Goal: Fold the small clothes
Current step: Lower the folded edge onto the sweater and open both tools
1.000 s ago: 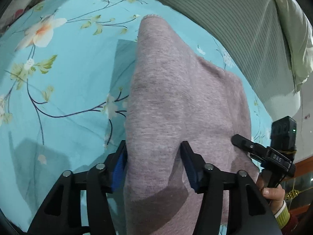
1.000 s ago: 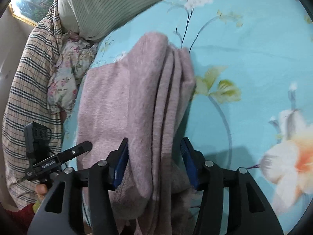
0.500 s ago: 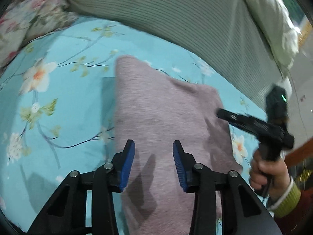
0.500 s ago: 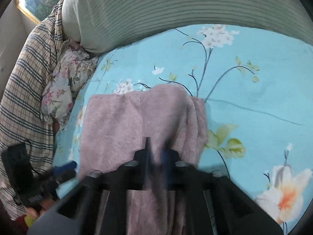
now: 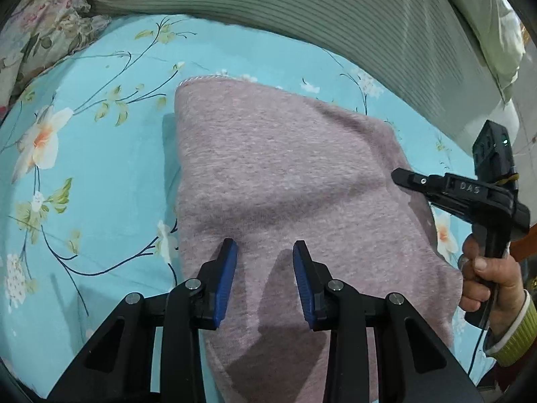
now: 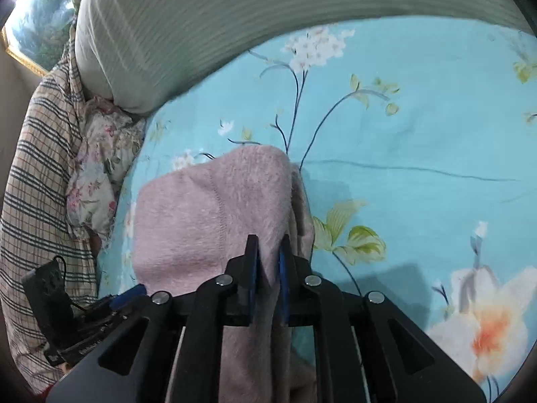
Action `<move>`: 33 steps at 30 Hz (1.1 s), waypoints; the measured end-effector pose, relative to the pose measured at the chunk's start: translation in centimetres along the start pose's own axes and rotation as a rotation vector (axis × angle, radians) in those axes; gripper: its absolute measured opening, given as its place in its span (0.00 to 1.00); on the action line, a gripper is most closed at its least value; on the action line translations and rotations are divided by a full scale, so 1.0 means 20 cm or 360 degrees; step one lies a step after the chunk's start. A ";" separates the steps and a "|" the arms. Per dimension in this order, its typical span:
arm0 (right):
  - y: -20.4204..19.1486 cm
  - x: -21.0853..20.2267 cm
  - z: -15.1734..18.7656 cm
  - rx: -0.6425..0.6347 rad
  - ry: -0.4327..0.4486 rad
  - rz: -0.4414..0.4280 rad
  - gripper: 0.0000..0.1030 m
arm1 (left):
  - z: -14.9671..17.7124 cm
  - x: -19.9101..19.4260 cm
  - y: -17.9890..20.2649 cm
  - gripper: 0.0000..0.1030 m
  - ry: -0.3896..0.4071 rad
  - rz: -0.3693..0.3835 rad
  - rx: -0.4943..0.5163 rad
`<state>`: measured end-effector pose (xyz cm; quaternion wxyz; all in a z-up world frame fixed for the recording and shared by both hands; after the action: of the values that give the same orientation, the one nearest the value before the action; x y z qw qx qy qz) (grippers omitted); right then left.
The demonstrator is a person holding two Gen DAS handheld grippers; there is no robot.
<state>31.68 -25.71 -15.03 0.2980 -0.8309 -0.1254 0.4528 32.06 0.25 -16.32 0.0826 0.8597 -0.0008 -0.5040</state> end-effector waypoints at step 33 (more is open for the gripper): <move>-0.01 -0.31 0.84 -0.0055 -0.0207 0.0042 0.09 | 0.67 -0.23 0.03 0.35 -0.0219 0.0048 -0.0016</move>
<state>14.47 -22.06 -17.62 0.2689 -0.8063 -0.1414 0.5075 18.26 -1.85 -18.73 0.0942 0.8226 -0.0169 -0.5605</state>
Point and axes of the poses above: each gripper's, at about its wrist camera, not at the fingertips, and x roughly the way its jaws point, y to its right, z to its underside, the point moved 10 cm from there along x, roughly the way its jaws point, and after that the axes turned 10 degrees about -z, right-handed, at the moved point
